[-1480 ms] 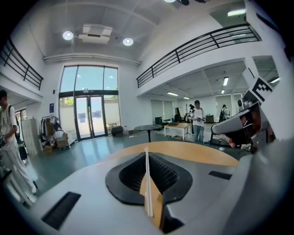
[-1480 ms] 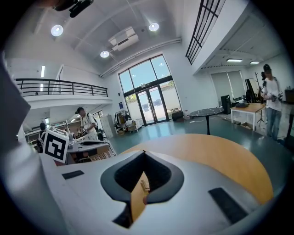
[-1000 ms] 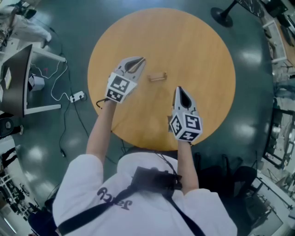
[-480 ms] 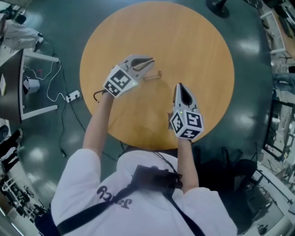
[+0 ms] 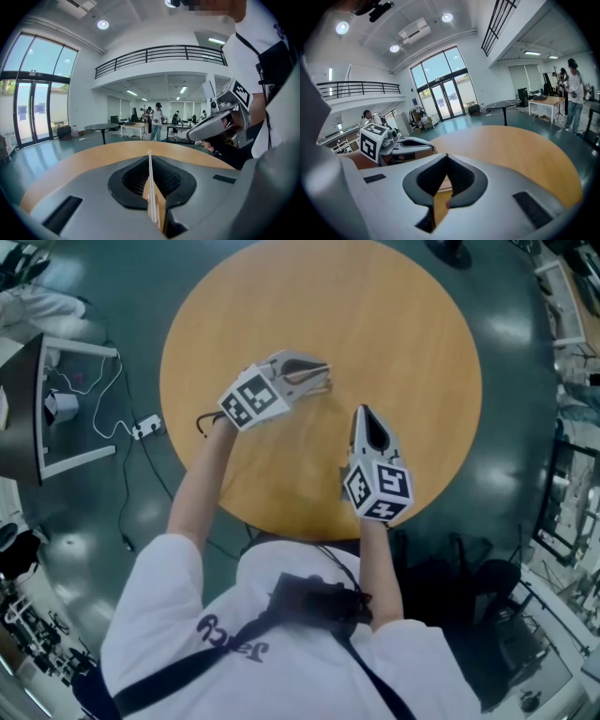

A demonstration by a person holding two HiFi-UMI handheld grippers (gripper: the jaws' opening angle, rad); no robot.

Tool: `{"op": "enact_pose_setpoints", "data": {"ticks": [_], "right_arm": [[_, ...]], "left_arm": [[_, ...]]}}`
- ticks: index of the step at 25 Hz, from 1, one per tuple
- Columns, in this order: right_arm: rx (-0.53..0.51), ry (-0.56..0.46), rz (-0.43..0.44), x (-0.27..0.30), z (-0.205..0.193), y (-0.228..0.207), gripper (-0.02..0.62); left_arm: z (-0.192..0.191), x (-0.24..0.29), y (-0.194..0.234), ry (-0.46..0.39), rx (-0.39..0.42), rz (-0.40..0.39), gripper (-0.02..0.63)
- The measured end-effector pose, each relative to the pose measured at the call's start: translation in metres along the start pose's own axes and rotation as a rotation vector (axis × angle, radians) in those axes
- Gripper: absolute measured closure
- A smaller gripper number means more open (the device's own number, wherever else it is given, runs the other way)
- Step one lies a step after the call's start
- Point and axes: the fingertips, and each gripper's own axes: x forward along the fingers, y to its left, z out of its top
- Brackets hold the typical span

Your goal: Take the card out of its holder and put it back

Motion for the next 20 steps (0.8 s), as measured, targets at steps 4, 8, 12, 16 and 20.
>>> {"op": "enact_pose_setpoints", "data": {"ticks": [4, 8, 12, 16, 20], "right_arm": [[0.003, 0.004, -0.008, 0.0013, -0.0001, -0.0019, 0.575], [0.011, 0.006, -0.015, 0.0015, -0.0008, -0.0047, 0.575], [0.014, 0.008, -0.019, -0.0009, -0.0023, -0.0086, 0.575], [0.014, 0.008, -0.017, -0.0007, -0.0014, -0.0088, 0.575], [0.015, 0.009, -0.017, 0.0019, -0.0026, -0.0075, 0.575]], "left_arm": [[-0.0038, 0.0051, -0.0002, 0.004, -0.017, -0.008, 0.577], [-0.0090, 0.0065, -0.0005, 0.009, -0.042, -0.011, 0.577], [-0.0073, 0.0070, -0.0007, -0.011, -0.069, -0.008, 0.577], [-0.0070, 0.0060, -0.0016, 0.003, -0.070, -0.012, 0.578], [-0.0107, 0.0051, -0.0032, 0.015, -0.060, -0.018, 0.577]]}}
